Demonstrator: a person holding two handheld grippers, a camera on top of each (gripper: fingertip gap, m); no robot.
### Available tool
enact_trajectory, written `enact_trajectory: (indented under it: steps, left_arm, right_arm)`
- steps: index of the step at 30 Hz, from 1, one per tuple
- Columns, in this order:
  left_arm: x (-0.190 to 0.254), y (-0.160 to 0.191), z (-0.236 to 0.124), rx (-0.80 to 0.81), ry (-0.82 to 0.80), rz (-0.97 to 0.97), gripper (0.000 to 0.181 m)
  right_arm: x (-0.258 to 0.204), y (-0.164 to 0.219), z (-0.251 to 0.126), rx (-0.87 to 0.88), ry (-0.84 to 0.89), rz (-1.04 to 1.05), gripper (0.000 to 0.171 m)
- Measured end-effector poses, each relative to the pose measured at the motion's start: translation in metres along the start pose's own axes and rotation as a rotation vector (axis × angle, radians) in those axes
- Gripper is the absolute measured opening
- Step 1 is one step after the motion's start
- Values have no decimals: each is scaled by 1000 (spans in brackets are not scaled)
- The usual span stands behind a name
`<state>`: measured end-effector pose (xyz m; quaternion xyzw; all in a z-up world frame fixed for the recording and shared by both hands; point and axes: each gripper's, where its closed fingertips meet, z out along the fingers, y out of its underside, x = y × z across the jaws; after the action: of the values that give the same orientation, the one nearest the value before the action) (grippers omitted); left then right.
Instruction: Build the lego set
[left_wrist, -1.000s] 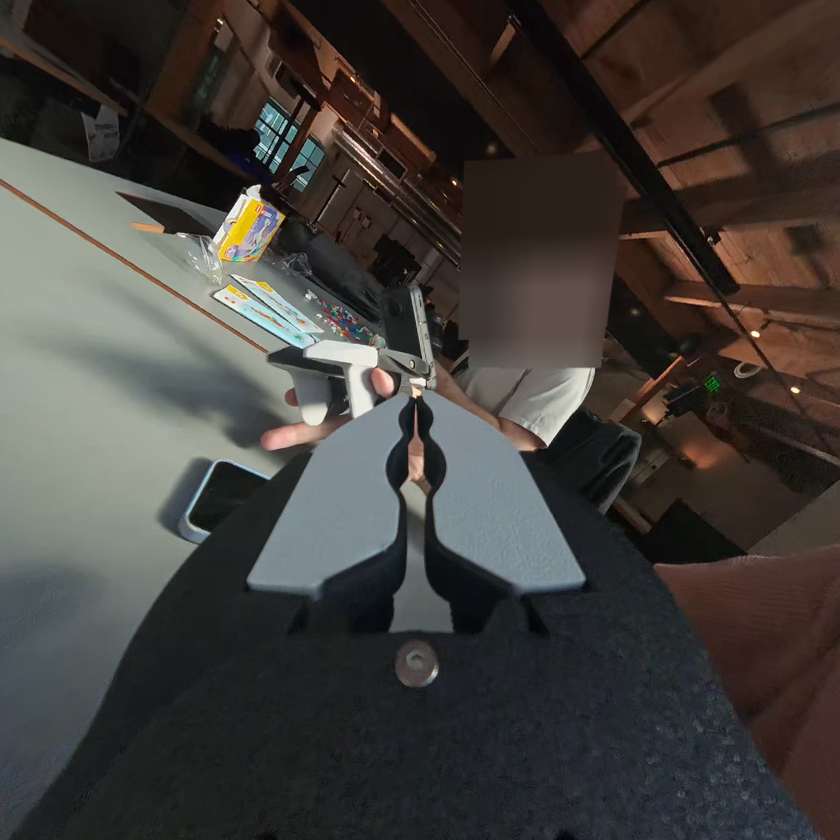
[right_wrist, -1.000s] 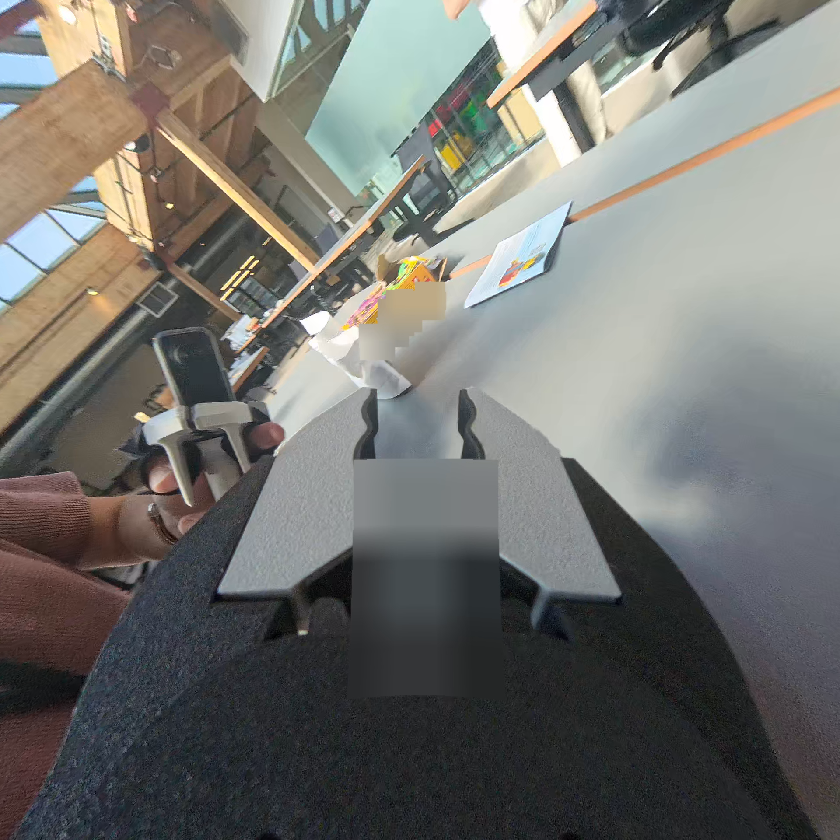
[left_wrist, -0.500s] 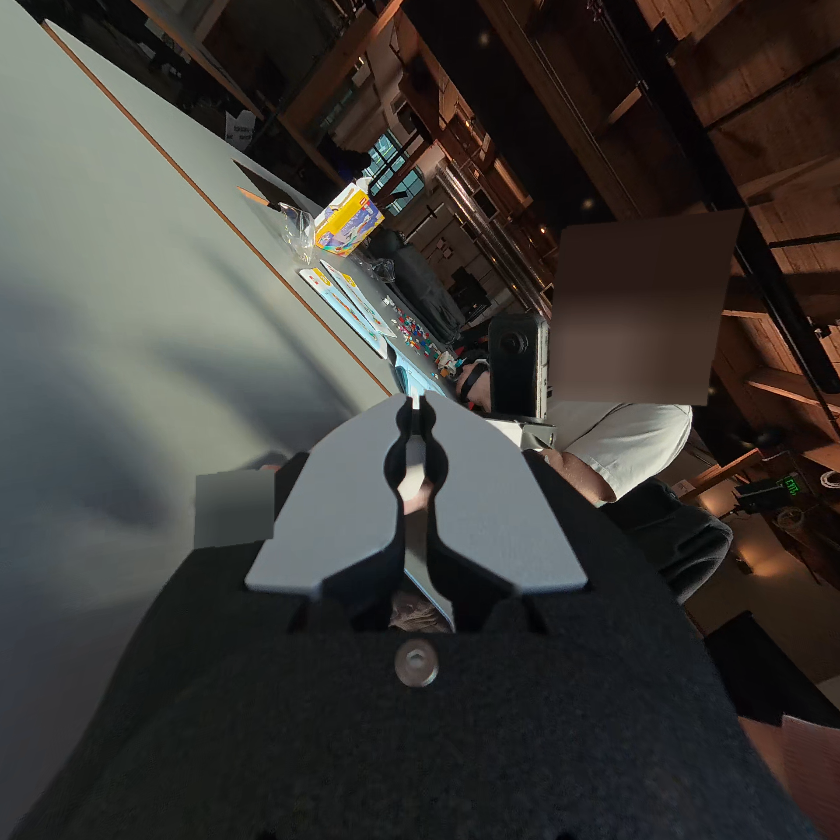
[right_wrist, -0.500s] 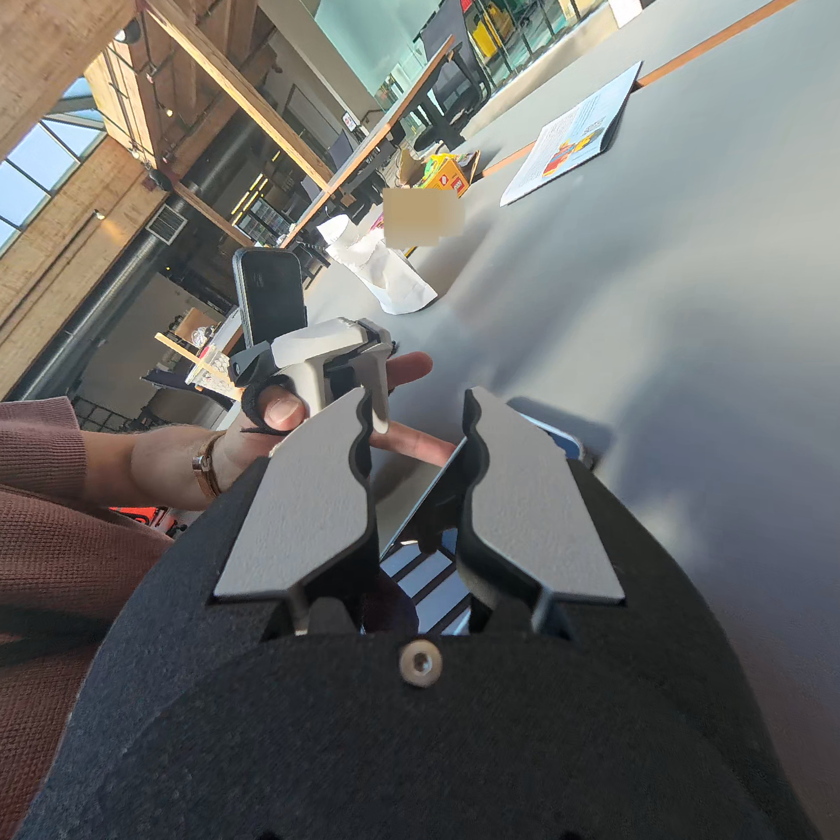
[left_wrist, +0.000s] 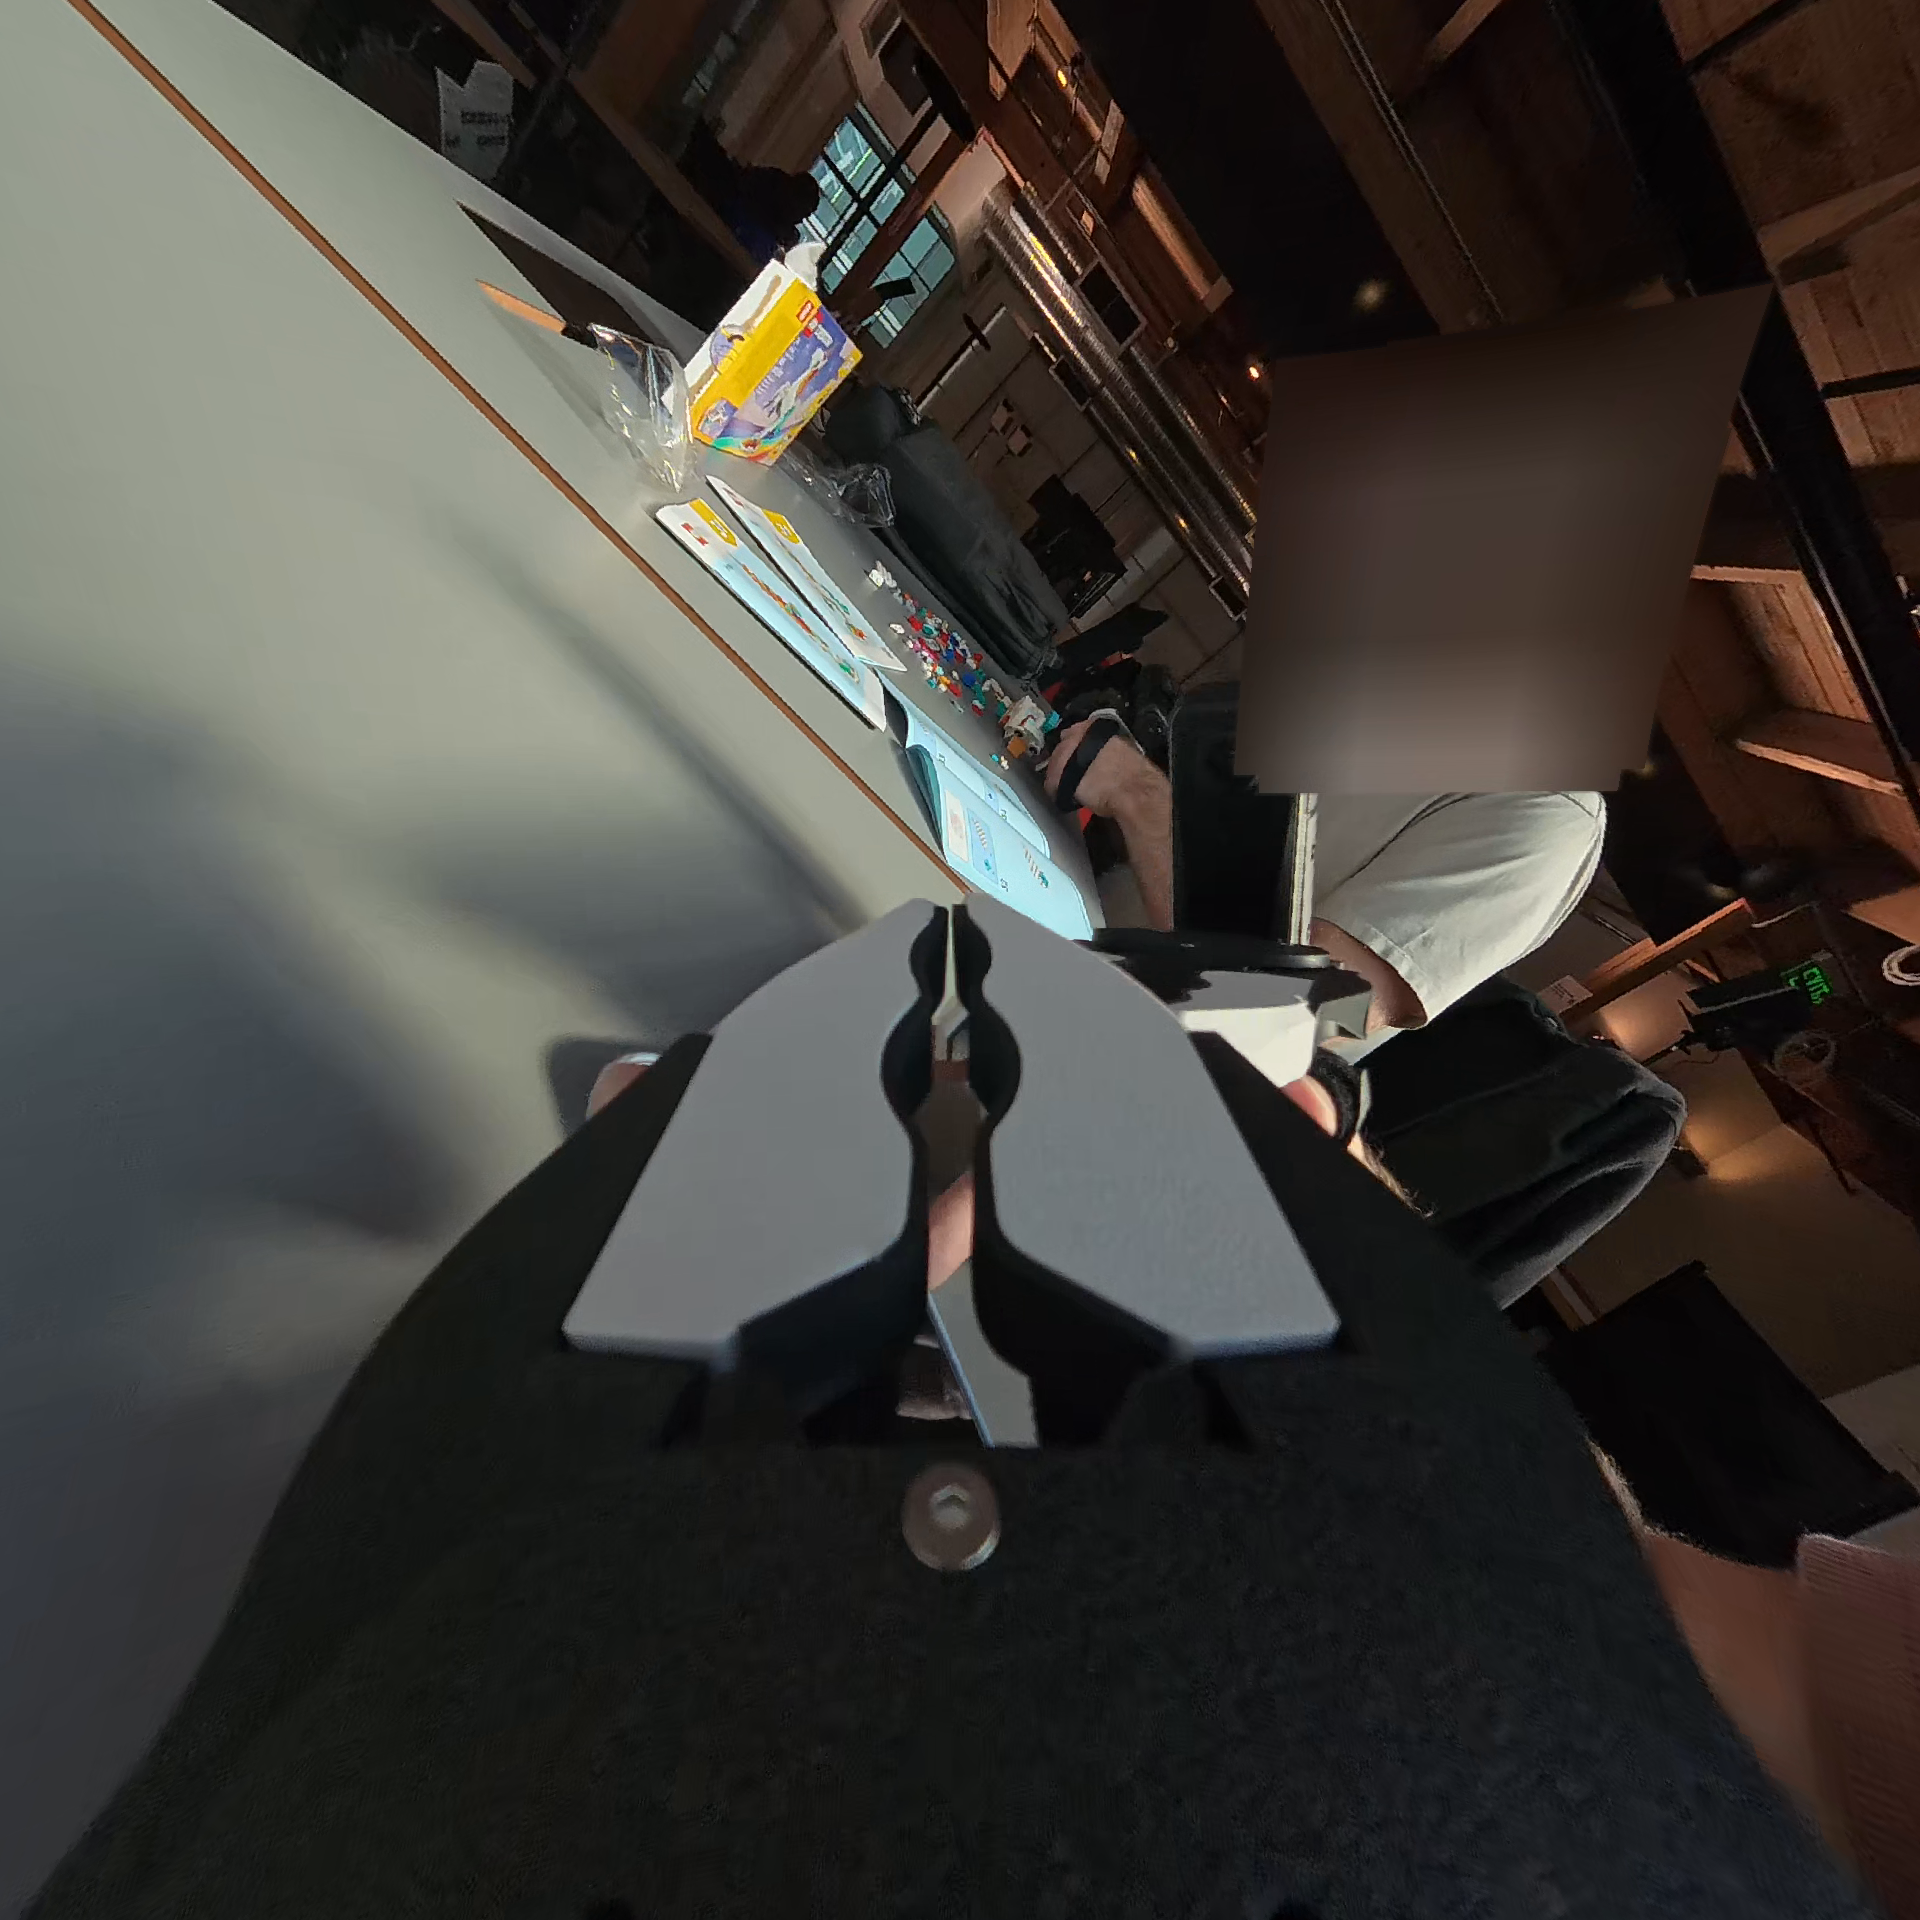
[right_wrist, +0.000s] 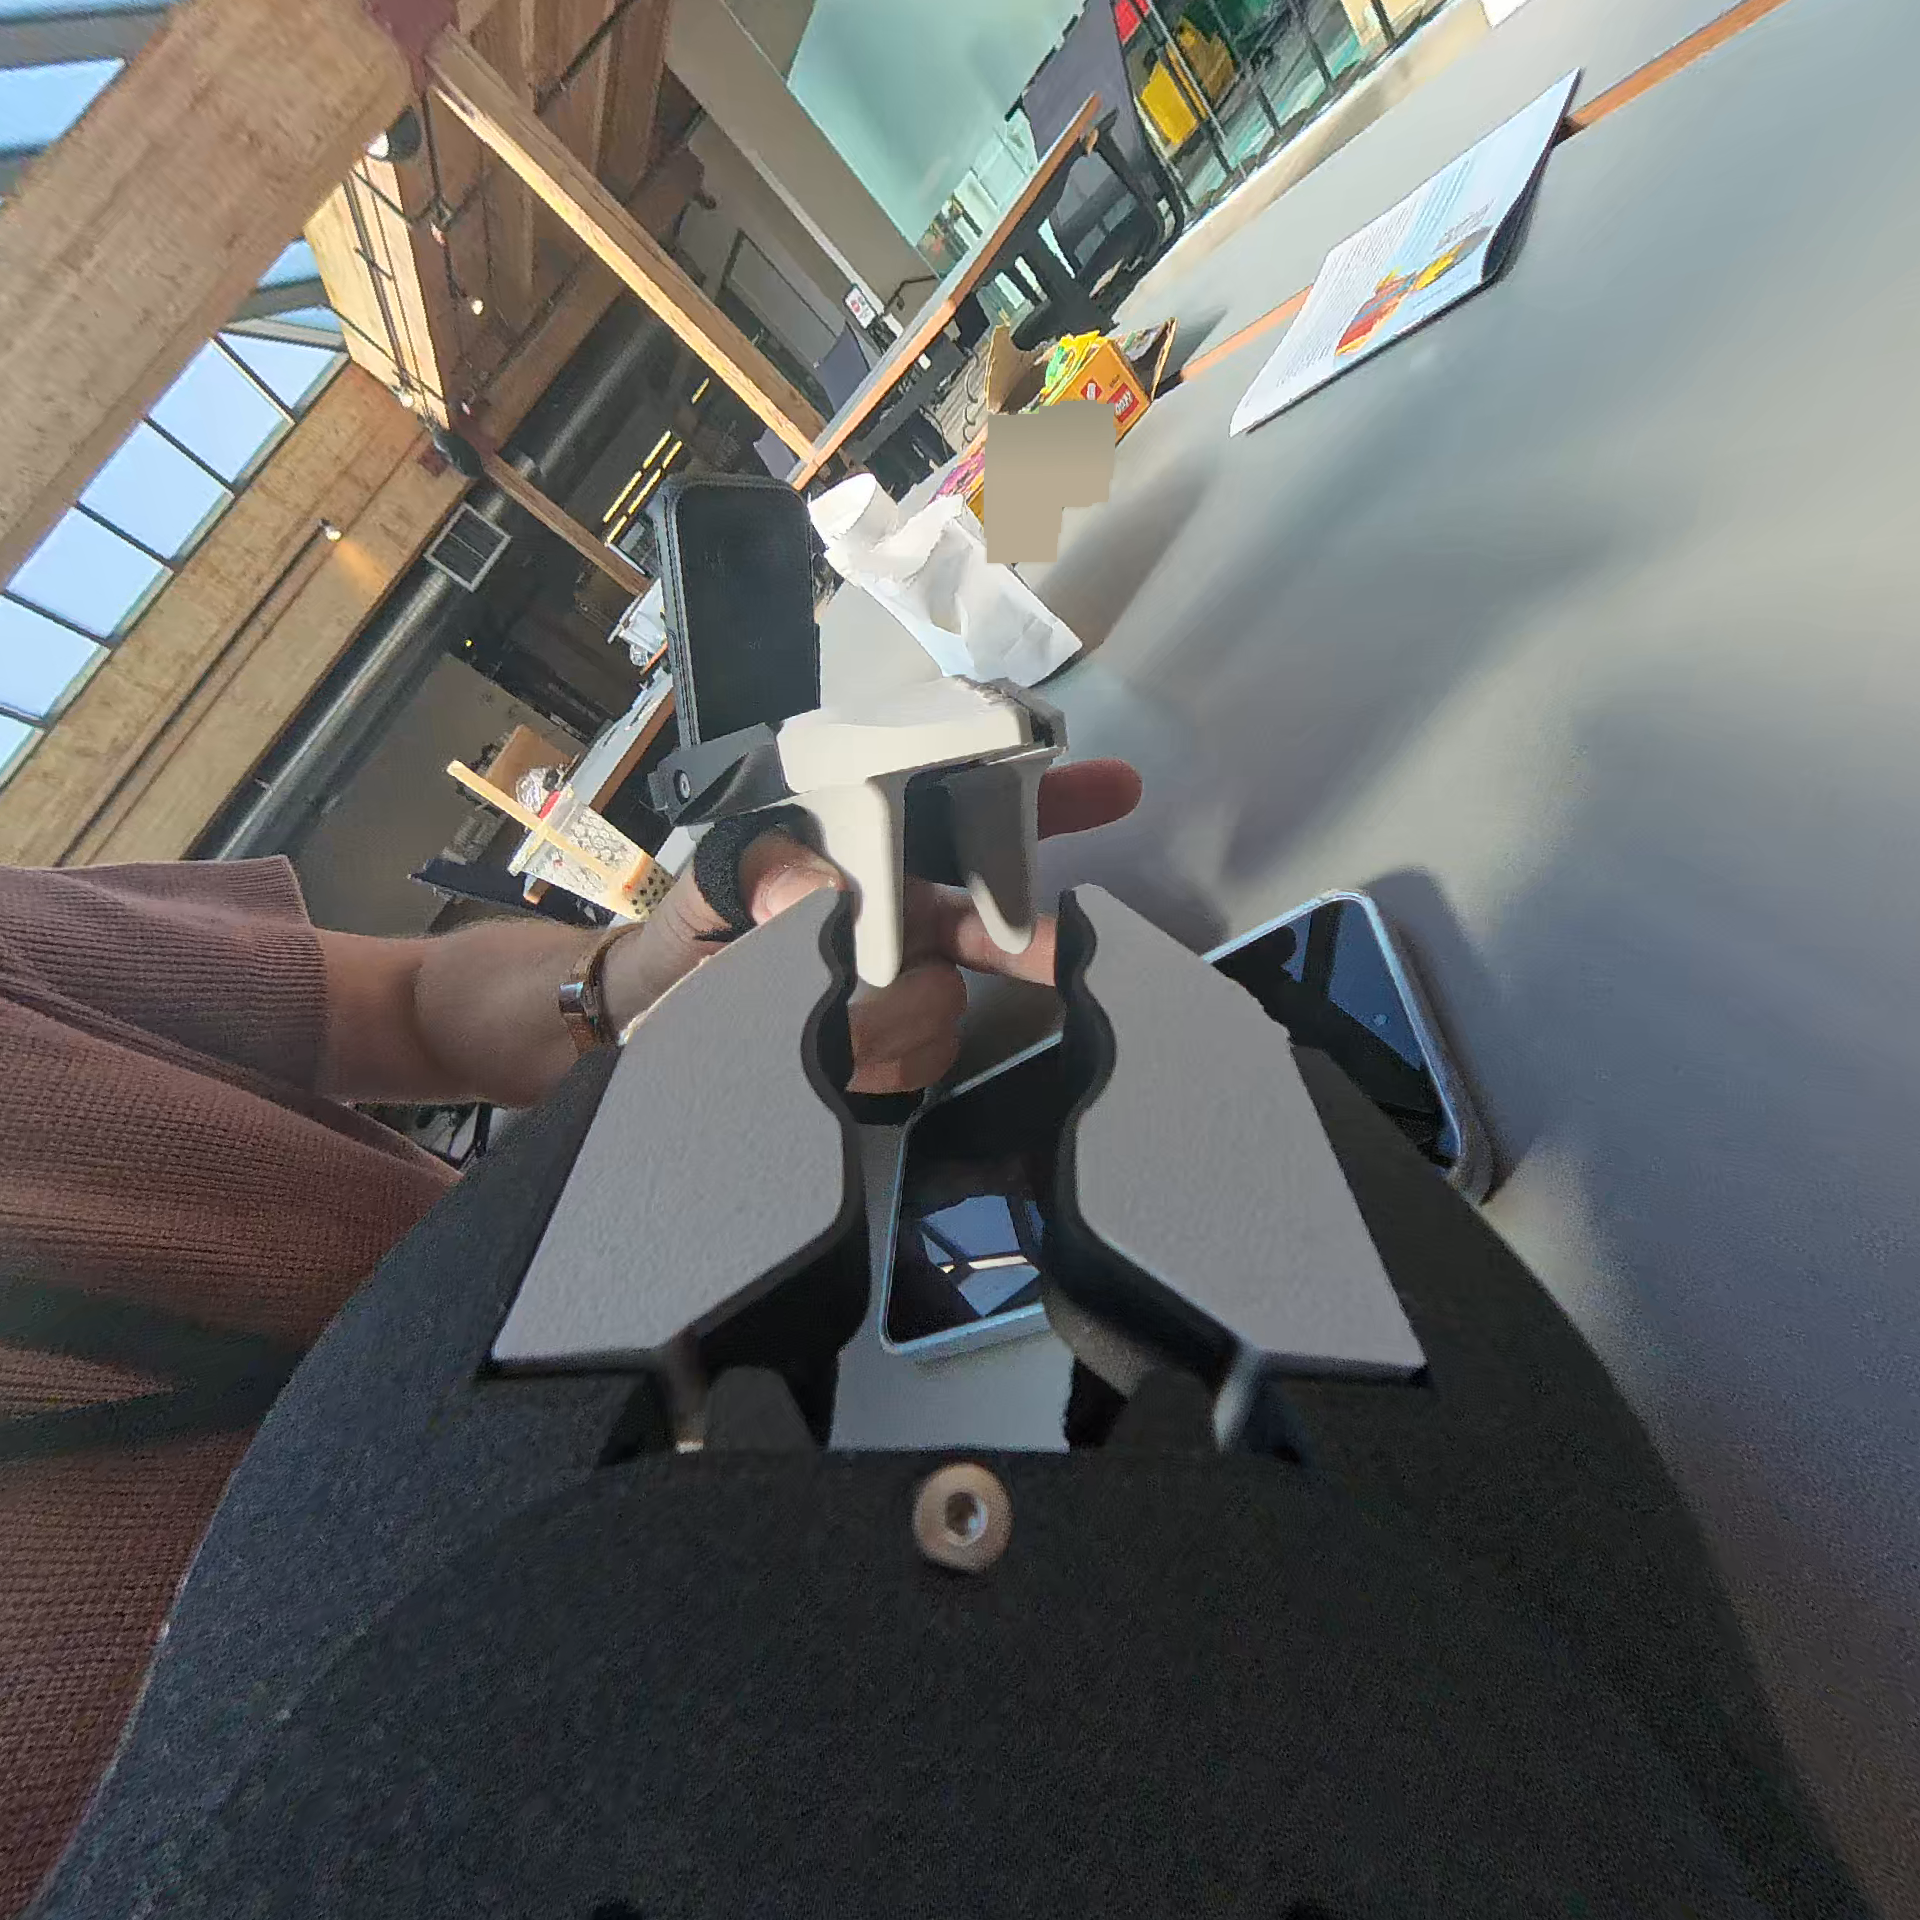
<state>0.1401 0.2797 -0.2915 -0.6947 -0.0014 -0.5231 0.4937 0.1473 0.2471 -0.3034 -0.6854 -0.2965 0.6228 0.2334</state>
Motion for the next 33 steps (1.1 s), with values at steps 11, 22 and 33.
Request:
enact_trajectory:
  steps: [11,22,33]
  left_arm:
    - [16,-12,-30,20,28,7,0]
    - [47,-74,-213,-158,-220,840,12]
    - [-33,16,-371,-661,-407,950,24]
  right_arm:
    - [-3,-4,-15,80,90,-23,34]
    - [-59,-1,23,-139,320,-584,36]
    - [-56,96,166,-677,227,-839,29]
